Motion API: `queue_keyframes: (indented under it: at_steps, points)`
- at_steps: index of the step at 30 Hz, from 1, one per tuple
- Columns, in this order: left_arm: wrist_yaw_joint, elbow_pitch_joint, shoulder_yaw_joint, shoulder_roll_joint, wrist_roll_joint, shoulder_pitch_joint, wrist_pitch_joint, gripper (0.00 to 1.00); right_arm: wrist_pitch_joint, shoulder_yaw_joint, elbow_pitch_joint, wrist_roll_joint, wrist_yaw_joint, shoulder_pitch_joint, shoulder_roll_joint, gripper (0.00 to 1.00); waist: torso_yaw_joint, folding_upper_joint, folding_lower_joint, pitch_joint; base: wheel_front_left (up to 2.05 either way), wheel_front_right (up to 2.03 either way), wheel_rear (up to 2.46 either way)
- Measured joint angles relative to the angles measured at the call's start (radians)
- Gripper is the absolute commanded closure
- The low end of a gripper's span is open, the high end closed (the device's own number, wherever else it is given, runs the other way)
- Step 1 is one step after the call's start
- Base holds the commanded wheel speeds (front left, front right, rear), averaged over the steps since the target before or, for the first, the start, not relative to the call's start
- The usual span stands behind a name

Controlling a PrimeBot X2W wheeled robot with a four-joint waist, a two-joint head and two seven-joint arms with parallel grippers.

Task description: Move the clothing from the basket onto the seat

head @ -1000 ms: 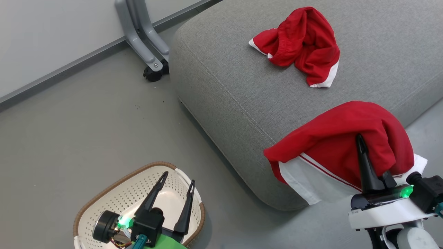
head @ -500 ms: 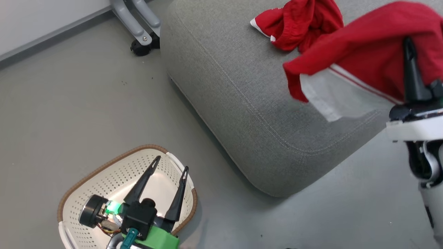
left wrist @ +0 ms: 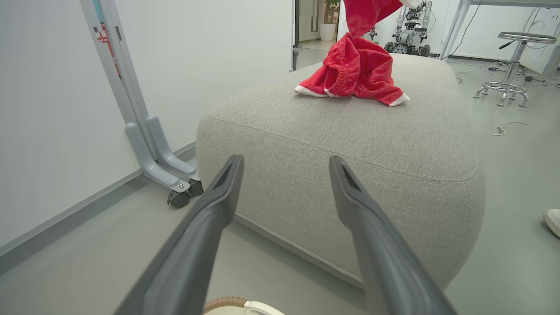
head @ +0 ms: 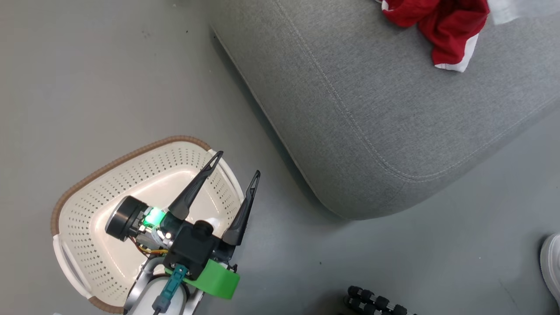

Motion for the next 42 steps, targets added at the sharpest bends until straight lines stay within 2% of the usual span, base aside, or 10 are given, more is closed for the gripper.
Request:
queue_keyframes:
  at_steps: [8, 20, 26, 31, 35, 36, 37, 42]
  points:
    - [-0.001, 0.003, -0.03, 0.034, 0.0, -0.047, 0.0, 0.0, 0.0, -0.035, 0.148, 0.005, 0.0, -0.139, -0.017, 1.0, 0.052, 0.0, 0.0001, 0.107, 0.0, 0.0, 0.0]
    - [0.021, 0.007, -0.079, 0.051, -0.003, -0.074, 0.0, 0.0, 0.0, -0.077, 0.352, -0.007, 0.0, -0.161, 0.024, 1.0, 0.154, 0.0, 0.0, 0.202, 0.0, 0.0, 0.0]
    - [0.031, 0.012, -0.098, 0.062, -0.014, -0.075, 0.0, 0.0, 0.0, -0.018, 0.45, -0.023, 0.0, -0.154, 0.056, 1.0, 0.179, 0.0, 0.0, 0.226, 0.0, 0.0, 0.0]
    - [0.041, 0.018, -0.1, 0.071, -0.027, -0.082, 0.0, 0.0, 0.006, 0.07, 0.574, 0.01, 0.0, -0.152, 0.066, 1.0, 0.178, 0.0, 0.0, 0.224, 0.0, 0.0, 0.0]
    - [0.049, 0.023, -0.099, 0.073, -0.034, -0.088, 0.0, 0.0, 0.005, 0.104, 0.619, 0.051, 0.0, -0.168, 0.065, 1.0, 0.176, -0.0001, 0.0, 0.214, 0.0, 0.0, 0.0]
    - [0.051, 0.026, -0.1, 0.073, -0.037, -0.088, 0.0, 0.0, 0.005, 0.114, 0.628, 0.06, 0.0, -0.169, 0.063, 0.54, 0.175, 0.0, -0.0001, 0.21, 0.0, 0.0, 0.0]
    - [0.052, 0.028, -0.1, 0.073, -0.038, -0.088, 0.0, 0.0, 0.004, 0.125, 0.635, 0.067, 0.0, -0.169, 0.062, 0.0, 0.174, 0.0, -0.0001, 0.206, 0.0, 0.0, 0.0]
    - [0.057, 0.036, -0.107, 0.07, -0.045, -0.088, 0.0, 0.0, 0.001, 0.163, 0.657, 0.083, 0.0, -0.172, 0.05, 0.0, 0.168, 0.0, 0.0, 0.178, 0.0, 0.0, 0.0]
